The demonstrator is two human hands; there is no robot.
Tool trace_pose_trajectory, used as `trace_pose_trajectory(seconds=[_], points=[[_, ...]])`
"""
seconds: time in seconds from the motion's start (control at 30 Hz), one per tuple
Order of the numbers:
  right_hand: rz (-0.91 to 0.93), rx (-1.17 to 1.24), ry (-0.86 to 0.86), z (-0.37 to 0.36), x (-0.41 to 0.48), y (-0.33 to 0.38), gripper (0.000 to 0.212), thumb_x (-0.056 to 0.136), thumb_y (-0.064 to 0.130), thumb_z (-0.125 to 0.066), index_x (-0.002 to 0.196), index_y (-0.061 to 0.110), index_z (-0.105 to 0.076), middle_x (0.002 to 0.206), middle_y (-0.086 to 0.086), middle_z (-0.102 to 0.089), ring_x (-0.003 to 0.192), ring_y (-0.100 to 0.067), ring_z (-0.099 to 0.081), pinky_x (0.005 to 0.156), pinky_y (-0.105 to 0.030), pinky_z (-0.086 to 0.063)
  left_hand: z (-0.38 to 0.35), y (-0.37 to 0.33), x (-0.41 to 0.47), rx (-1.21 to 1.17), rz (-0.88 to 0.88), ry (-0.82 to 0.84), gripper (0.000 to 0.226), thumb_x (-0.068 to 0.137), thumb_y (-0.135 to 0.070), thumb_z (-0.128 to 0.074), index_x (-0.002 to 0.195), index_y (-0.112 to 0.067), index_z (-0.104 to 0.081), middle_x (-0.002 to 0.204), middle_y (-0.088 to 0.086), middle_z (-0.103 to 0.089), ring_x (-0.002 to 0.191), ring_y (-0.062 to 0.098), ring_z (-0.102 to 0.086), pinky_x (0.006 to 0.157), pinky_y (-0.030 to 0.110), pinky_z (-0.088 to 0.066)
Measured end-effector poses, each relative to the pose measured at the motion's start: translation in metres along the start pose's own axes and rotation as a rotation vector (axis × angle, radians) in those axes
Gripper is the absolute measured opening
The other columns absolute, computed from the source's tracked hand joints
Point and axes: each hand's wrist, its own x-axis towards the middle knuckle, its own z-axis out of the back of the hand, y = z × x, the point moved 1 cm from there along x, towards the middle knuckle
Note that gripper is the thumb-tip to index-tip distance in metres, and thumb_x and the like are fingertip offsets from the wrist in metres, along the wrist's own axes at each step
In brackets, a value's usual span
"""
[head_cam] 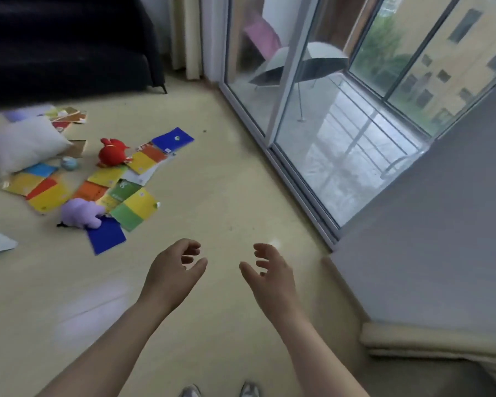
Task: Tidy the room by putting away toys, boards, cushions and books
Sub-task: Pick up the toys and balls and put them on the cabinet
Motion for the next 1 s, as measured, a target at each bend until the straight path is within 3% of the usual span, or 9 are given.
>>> trace_pose_trajectory(seconds=[0.23,0.63,1.0], points=[[0.115,-0.076,0.2,-0.116,0.066,0.078,0.042,0.085,0.027,-0.068,0.124,0.023,-0.054,0.115,0.008,-0.058,0.102,-0.009,-0.057,0.086,-0.027,-0.049,0.103,0.06,0.05,-0.047,0.14,-0.171,0.019,0.085,-0.02,-0.066,0.102,-0.022,-0.059,0.102,-0.009,-0.064,0.093,0.011,-0.061,0.085,0.034,-0.052],[0.214,-0.146,0.407,-0.26,0.221,0.19,0.044,0.086,0.026,-0.068,0.127,0.021,-0.053,0.117,0.006,-0.058,0.103,-0.012,-0.057,0.082,-0.025,-0.046,0.236,0.109,0.19,-0.073,0.314,-0.388,0.017,0.085,-0.016,-0.066,0.102,-0.016,-0.062,0.101,-0.007,-0.066,0.094,0.012,-0.062,0.077,0.026,-0.045],[0.18,-0.275,0.479,-0.406,0.299,0.265,0.046,0.086,0.027,-0.067,0.128,0.02,-0.05,0.117,0.003,-0.059,0.104,-0.015,-0.058,0.087,-0.033,-0.049,0.36,0.202,0.298,-0.061,0.417,-0.386,0.016,0.085,-0.016,-0.066,0.099,-0.02,-0.06,0.101,-0.004,-0.065,0.09,0.016,-0.062,0.073,0.025,-0.042]])
